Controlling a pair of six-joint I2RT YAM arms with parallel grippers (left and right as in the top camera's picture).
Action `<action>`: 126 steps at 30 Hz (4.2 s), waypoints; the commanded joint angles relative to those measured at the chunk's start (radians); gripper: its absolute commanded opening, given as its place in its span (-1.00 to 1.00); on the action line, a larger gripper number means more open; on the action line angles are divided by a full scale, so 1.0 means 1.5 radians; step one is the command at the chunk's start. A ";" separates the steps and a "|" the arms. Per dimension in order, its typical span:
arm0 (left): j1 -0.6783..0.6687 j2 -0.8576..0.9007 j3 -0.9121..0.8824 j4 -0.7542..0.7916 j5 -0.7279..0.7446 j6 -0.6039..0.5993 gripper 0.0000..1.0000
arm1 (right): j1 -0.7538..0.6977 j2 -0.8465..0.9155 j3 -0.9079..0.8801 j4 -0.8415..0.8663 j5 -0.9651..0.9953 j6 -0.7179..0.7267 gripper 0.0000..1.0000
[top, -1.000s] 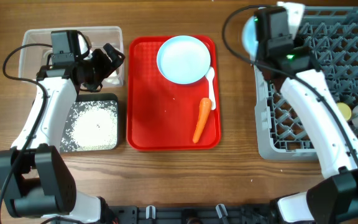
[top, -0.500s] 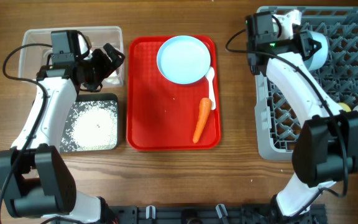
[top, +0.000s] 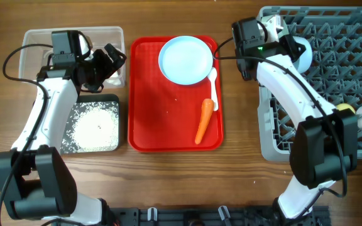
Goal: Sort waste into correct bins and load items into the dishwasher rack
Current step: 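Place the blue bowl in the dish rack and release, right gripper, then reach the right gripper to the blue plate and grasp its edge, then carry the blue plate with the right gripper and stand it in the rack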
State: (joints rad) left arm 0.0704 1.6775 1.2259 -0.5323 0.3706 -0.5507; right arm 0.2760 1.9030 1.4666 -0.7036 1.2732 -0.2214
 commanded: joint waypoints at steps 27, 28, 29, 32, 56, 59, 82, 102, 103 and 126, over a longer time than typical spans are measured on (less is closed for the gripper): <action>0.003 -0.002 0.003 0.000 -0.001 0.015 1.00 | -0.054 0.016 -0.001 0.007 0.008 0.021 -0.91; 0.003 -0.002 0.003 0.000 -0.001 0.015 1.00 | -0.055 0.016 -0.001 0.007 0.001 0.024 -0.91; 0.003 -0.002 0.003 0.000 -0.001 0.015 1.00 | -0.055 0.016 -0.001 0.007 -0.007 0.027 -0.91; 0.003 -0.002 0.003 0.000 -0.001 0.015 1.00 | -0.055 0.016 -0.002 0.001 -0.068 0.029 -0.91; 0.003 -0.002 0.003 0.000 -0.001 0.015 1.00 | 0.053 0.016 -0.002 -0.082 -0.140 0.043 1.00; 0.003 -0.002 0.003 0.000 -0.001 0.015 1.00 | 0.073 0.016 -0.002 -0.084 -0.140 0.043 1.00; 0.003 -0.002 0.003 0.000 -0.001 0.015 1.00 | 0.095 -0.135 0.029 0.085 -1.090 0.255 0.74; 0.003 -0.002 0.003 0.000 -0.001 0.015 1.00 | 0.100 0.129 0.016 0.077 -0.917 0.551 -0.38; 0.003 -0.002 0.003 0.000 -0.001 0.015 1.00 | 0.101 0.130 0.016 0.077 -0.912 0.552 -0.38; 0.003 -0.002 0.003 0.000 -0.001 0.015 1.00 | 0.101 0.166 0.007 0.115 -0.840 0.555 -0.91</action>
State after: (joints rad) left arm 0.0704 1.6775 1.2259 -0.5323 0.3706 -0.5507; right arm 0.4232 2.1288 1.4864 -0.5365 -0.0383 0.6312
